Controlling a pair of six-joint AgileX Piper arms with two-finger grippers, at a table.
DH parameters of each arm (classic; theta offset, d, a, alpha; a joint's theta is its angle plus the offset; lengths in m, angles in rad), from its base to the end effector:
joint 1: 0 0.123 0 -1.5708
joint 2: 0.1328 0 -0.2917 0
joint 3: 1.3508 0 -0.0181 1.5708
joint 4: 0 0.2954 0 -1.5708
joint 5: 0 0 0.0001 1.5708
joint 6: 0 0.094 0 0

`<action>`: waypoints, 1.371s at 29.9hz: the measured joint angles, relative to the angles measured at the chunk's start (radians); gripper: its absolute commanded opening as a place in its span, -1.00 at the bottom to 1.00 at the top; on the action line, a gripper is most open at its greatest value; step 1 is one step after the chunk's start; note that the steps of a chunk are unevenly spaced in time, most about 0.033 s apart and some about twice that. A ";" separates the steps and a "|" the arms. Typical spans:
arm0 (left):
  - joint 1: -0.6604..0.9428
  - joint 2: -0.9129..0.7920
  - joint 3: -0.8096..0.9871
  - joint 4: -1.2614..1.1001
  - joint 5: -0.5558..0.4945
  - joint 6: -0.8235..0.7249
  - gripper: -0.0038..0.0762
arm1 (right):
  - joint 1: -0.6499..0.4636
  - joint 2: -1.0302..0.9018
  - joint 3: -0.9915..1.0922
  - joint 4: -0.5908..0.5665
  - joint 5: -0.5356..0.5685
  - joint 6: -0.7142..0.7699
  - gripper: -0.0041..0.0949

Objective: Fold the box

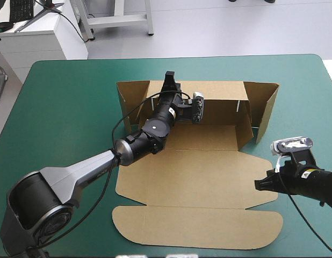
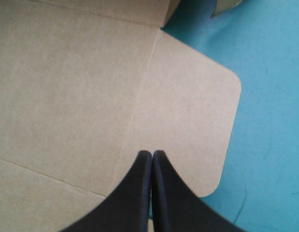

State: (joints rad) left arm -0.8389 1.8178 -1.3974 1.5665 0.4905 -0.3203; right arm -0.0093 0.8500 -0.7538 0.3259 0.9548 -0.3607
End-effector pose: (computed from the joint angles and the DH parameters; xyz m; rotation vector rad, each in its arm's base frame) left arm 0.3481 -0.3211 0.2871 1.4736 1.2525 0.7399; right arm 0.1875 0.0228 0.3079 -0.3038 2.4619 0.2565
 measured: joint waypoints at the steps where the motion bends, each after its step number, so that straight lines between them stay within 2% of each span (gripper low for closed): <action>1: 0.000 0.000 0.003 0.006 0.001 -0.003 -0.93 | 0.000 0.000 -0.018 0.000 0.002 0.000 -0.95; 5: -0.001 0.000 0.014 0.019 0.006 -0.004 -0.93 | 0.000 0.000 -0.075 -0.013 0.023 0.005 -0.94; 15: -0.002 0.000 0.018 0.030 0.008 -0.009 -0.93 | 0.000 0.000 -0.232 -0.159 0.222 0.128 -0.26; 19: -0.002 0.000 0.018 0.030 0.008 -0.011 -0.93 | 0.000 0.000 -0.313 -0.177 0.280 0.149 -0.11; 23: -0.002 0.000 0.018 0.031 0.008 -0.011 -0.93 | 0.000 0.000 -0.367 -0.177 0.291 0.184 0.00; 28: -0.002 0.000 0.018 0.031 0.008 -0.011 -0.93 | 0.000 0.000 -0.419 -0.177 0.291 0.252 0.04; 35: -0.002 0.000 0.018 0.031 0.008 -0.011 -0.93 | 0.000 0.000 -0.461 -0.178 0.291 0.273 0.09; 41: -0.002 0.000 0.018 0.031 0.008 -0.011 -0.93 | 0.000 0.002 -0.462 -0.239 0.291 0.329 0.09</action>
State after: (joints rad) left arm -0.8412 1.8178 -1.3789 1.5973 0.4985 -0.3318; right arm -0.0093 0.8524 -1.2153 0.0871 1.2454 -0.0314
